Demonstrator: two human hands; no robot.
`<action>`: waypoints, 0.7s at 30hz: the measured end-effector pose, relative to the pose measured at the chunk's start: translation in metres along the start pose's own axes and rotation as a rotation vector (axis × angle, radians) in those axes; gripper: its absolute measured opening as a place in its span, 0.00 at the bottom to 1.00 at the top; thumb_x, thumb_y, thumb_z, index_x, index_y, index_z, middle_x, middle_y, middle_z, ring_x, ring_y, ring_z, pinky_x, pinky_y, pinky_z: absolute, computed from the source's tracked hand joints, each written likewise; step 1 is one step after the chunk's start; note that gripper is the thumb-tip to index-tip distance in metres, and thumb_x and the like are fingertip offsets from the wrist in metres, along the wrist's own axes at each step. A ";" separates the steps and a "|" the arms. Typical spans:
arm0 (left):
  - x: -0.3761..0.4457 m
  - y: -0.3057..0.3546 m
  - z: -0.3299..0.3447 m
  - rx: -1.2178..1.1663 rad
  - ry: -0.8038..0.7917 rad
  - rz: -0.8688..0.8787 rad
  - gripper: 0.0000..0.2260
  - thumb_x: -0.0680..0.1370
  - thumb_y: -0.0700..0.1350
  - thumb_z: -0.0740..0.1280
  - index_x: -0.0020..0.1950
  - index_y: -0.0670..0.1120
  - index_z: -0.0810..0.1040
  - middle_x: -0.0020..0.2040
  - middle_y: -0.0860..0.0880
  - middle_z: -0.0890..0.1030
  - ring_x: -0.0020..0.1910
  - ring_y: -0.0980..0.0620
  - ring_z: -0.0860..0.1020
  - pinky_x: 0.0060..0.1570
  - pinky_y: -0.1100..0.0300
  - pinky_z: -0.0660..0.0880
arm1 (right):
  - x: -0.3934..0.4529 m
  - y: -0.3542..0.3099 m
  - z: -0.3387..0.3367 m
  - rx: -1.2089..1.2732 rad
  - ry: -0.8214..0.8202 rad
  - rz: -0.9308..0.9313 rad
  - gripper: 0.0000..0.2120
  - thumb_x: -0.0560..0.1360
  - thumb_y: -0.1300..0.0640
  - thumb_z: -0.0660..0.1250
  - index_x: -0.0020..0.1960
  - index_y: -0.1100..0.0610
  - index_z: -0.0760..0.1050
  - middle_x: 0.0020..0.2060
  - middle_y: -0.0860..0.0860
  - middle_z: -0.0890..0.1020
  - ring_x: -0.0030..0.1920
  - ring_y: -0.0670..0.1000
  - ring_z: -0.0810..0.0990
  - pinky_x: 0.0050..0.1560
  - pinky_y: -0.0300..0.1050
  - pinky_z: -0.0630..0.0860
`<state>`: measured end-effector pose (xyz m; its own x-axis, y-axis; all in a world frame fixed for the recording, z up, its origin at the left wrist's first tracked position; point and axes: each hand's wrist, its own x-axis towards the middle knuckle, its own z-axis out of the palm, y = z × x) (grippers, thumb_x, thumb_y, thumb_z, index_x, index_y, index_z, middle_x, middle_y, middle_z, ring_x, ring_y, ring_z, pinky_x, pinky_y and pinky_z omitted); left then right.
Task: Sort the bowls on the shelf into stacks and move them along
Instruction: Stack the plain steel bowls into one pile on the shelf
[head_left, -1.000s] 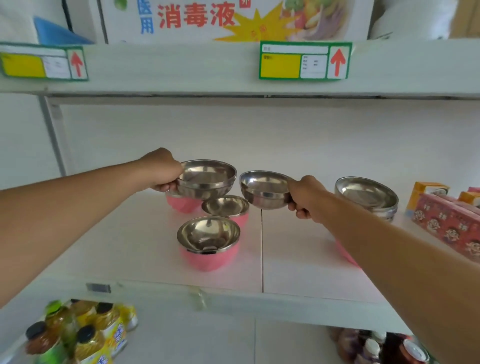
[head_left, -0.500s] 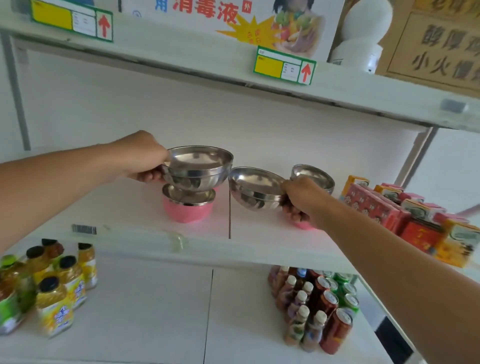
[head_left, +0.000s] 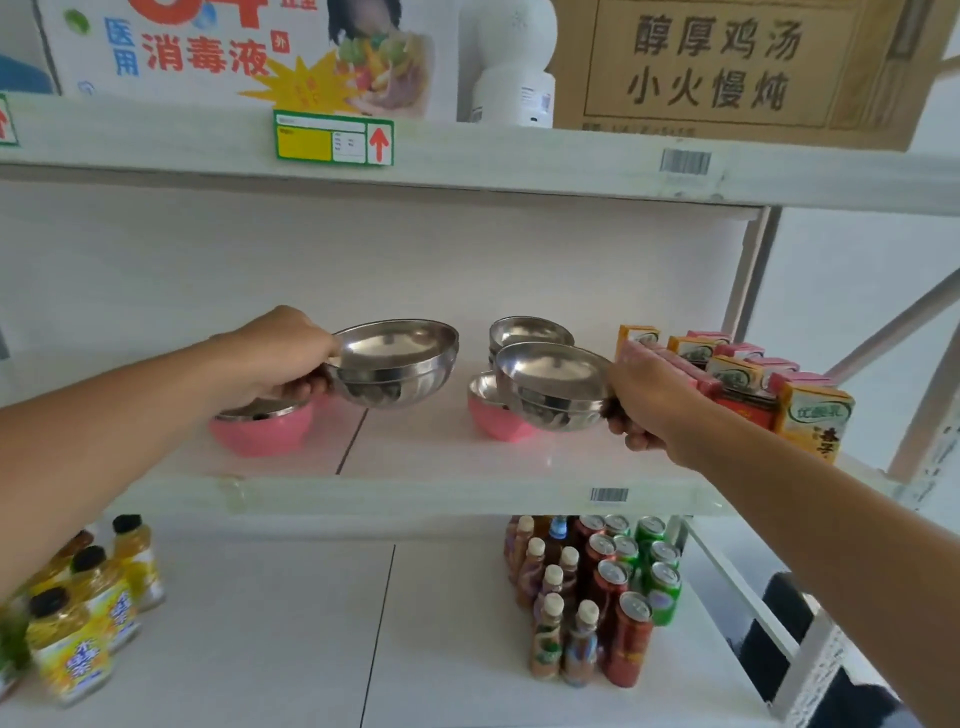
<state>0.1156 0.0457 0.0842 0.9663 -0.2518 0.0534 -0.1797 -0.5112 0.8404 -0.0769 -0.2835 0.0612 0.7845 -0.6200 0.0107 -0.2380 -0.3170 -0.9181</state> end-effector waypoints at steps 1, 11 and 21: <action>0.000 0.004 0.014 -0.028 0.003 -0.001 0.10 0.83 0.39 0.70 0.52 0.33 0.86 0.31 0.40 0.84 0.23 0.49 0.73 0.25 0.62 0.70 | 0.004 0.008 -0.014 -0.010 0.001 0.015 0.20 0.86 0.47 0.61 0.49 0.62 0.79 0.24 0.52 0.80 0.19 0.48 0.72 0.22 0.38 0.68; 0.004 0.050 0.089 0.013 0.063 0.007 0.09 0.82 0.39 0.70 0.50 0.34 0.86 0.30 0.41 0.86 0.18 0.54 0.74 0.18 0.64 0.70 | 0.057 0.054 -0.076 0.089 -0.063 -0.036 0.17 0.87 0.40 0.59 0.68 0.48 0.78 0.24 0.51 0.80 0.19 0.47 0.73 0.21 0.37 0.68; 0.076 0.089 0.120 0.023 0.069 0.045 0.10 0.83 0.39 0.67 0.52 0.35 0.86 0.30 0.44 0.85 0.22 0.53 0.75 0.24 0.63 0.75 | 0.108 0.053 -0.071 0.056 -0.084 -0.034 0.16 0.88 0.46 0.56 0.69 0.51 0.76 0.26 0.56 0.78 0.20 0.52 0.69 0.22 0.39 0.64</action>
<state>0.1507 -0.1171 0.0985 0.9674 -0.2180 0.1288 -0.2268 -0.5196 0.8237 -0.0451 -0.4179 0.0421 0.8376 -0.5461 0.0108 -0.1799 -0.2945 -0.9386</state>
